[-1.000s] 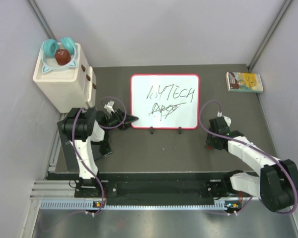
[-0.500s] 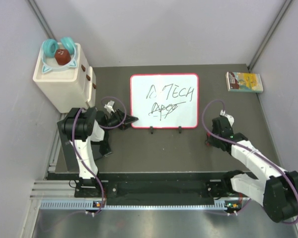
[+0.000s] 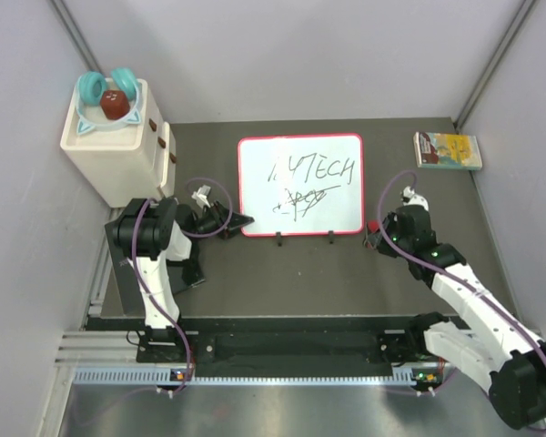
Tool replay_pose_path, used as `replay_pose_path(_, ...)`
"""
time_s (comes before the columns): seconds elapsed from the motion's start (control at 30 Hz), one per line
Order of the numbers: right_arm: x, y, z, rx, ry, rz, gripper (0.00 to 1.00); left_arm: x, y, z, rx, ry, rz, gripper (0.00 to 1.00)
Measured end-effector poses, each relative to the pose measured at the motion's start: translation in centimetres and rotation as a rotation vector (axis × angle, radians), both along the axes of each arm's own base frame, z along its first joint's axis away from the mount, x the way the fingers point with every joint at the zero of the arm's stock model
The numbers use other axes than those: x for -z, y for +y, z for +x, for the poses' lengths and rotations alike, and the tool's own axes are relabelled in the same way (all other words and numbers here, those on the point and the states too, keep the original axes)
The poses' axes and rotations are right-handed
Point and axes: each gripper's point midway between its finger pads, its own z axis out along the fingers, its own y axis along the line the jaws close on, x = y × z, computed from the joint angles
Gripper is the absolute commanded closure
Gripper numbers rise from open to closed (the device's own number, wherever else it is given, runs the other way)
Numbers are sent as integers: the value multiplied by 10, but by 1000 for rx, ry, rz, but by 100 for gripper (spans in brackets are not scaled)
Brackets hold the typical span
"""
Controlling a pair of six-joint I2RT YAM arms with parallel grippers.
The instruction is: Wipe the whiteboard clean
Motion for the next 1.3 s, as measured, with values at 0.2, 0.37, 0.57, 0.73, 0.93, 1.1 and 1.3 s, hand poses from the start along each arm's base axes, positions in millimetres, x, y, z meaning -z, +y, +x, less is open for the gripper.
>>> replay_pose_path(0.2, -5, 32, 5, -103, -12, -15, 100, 1, -1, -3, 3, 2, 1, 66)
replay_pose_path(0.37, -4, 50, 15, -153, -4, -37, 100, 0, -3, -11, 1, 8, 5, 66)
replay_pose_path(0.57, -16, 61, 34, -178, -44, -47, 100, 1, -7, -28, 2, 3, 26, 65)
replay_pose_path(0.73, -22, 74, 51, -205, -82, -47, 100, 7, -8, -37, 7, 9, 45, 65)
replay_pose_path(0.93, -6, 108, 71, -278, -82, -89, 100, 15, -16, -52, 52, 18, 65, 65)
replay_pose_path(1.1, 9, 121, 85, -295, -82, -116, 100, 16, -18, -55, 73, 9, 70, 67)
replay_pose_path(1.3, 15, 133, 103, -290, -96, -120, 100, 17, -18, -58, 87, 2, 74, 83)
